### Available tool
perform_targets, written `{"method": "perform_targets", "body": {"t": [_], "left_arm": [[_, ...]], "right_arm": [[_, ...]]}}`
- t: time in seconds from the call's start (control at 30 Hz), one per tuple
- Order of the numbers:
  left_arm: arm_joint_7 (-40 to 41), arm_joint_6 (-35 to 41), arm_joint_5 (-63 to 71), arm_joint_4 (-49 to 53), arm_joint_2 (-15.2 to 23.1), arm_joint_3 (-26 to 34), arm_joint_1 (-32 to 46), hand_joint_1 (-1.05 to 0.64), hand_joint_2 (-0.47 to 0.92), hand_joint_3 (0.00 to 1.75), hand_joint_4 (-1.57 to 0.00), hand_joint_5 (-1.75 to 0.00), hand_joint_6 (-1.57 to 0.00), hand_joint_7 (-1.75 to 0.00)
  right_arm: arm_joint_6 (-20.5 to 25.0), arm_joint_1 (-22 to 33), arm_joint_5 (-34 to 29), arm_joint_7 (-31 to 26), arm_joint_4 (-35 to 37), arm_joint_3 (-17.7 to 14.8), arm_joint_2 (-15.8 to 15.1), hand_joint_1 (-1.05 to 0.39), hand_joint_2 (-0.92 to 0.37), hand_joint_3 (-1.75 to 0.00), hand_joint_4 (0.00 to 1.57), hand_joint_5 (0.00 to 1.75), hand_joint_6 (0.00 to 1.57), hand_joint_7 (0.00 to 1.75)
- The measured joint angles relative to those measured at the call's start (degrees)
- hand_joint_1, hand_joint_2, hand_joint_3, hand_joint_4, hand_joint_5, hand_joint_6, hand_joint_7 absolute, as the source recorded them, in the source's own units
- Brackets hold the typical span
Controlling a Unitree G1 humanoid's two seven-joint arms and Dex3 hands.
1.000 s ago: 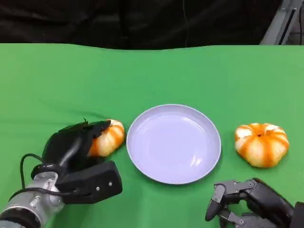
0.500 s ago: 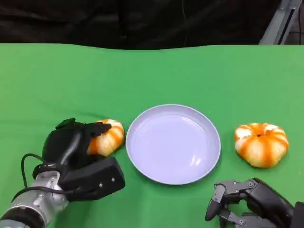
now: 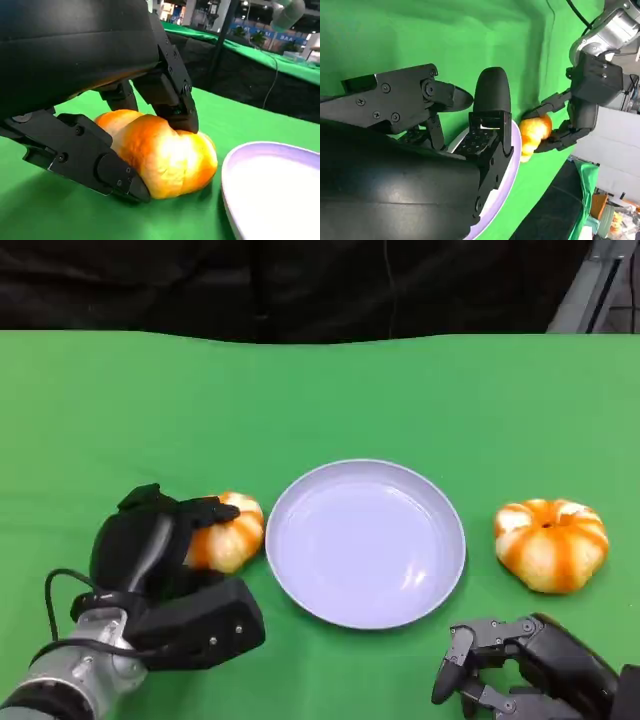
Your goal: Grasp the bread from the table and place it into the plate.
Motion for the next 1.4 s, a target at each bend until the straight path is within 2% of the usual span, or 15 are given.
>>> {"method": "perform_targets", "body": {"t": [0.07,0.37,0.43,0.6,1.4], "left_arm": [[1.2,-0.5,0.0,0.0,0.0,0.0,0.3,-0.13,0.83,0.0,-0.64,-1.35,-0.91,-0.66],[4.7,-3.0,0.6,-1.0,0.3,-0.1,1.1,-0.14,0.86,0.01,-0.62,-1.37,-0.9,-0.64],[5.1,-3.0,0.9,-1.3,0.4,-0.2,1.1,-0.13,0.84,0.0,-0.63,-1.33,-0.91,-0.62],[7.4,-3.3,2.2,-4.9,1.8,-0.6,1.2,-0.13,0.83,0.0,-0.64,-1.3,-0.92,-0.6],[9.5,-2.8,3.9,-9.6,3.4,-0.5,2.1,-0.14,0.82,0.0,-0.63,-1.32,-0.95,-0.56]], "right_arm": [[0.0,0.0,0.0,0.0,0.0,0.0,0.0,-0.02,-0.9,-0.53,0.71,1.59,0.79,1.1],[0.0,0.0,0.1,0.1,0.0,0.0,0.0,-0.02,-0.9,-0.52,0.71,1.59,0.79,1.1],[0.0,0.0,0.1,0.0,0.0,0.0,0.0,-0.02,-0.9,-0.53,0.71,1.59,0.79,1.1],[0.0,0.0,0.0,0.0,0.0,0.0,0.0,-0.02,-0.89,-0.53,0.71,1.6,0.79,1.1],[1.1,0.0,-0.1,-0.2,-0.6,0.2,0.0,-0.03,-0.91,-0.51,0.71,1.59,0.78,1.12]]}}
